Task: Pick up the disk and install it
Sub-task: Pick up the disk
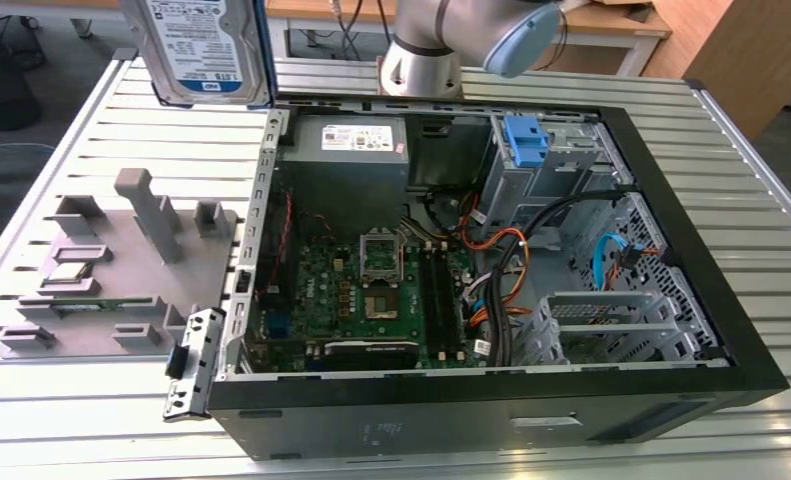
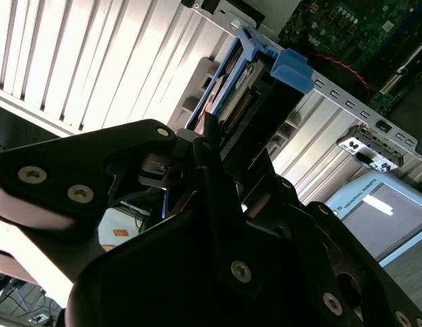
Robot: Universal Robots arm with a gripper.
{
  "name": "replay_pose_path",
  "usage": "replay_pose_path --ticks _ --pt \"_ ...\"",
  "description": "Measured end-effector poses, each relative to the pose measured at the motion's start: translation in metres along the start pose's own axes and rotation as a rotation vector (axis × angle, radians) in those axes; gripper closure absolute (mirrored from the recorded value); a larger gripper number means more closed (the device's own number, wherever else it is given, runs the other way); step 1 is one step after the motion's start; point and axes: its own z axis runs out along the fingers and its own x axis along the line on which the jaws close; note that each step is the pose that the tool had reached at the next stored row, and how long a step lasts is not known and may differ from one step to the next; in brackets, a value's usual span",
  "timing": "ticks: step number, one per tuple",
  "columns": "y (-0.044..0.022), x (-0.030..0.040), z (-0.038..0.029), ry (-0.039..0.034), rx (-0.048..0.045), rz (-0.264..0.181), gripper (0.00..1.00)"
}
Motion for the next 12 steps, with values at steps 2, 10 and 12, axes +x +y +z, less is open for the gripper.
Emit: replay_pose_path --ticks 2,10,12 --pt "-0.0066 0.0001 -0.0001 0.0000 -0.0005 0.000 0.65" --pt "-0.0333 0.0003 -0.0003 0.0000 -0.0021 0.000 0.65" --pt "-0.0401 0.0003 -0.0004 -0.0001 -0.0024 0.000 0.65"
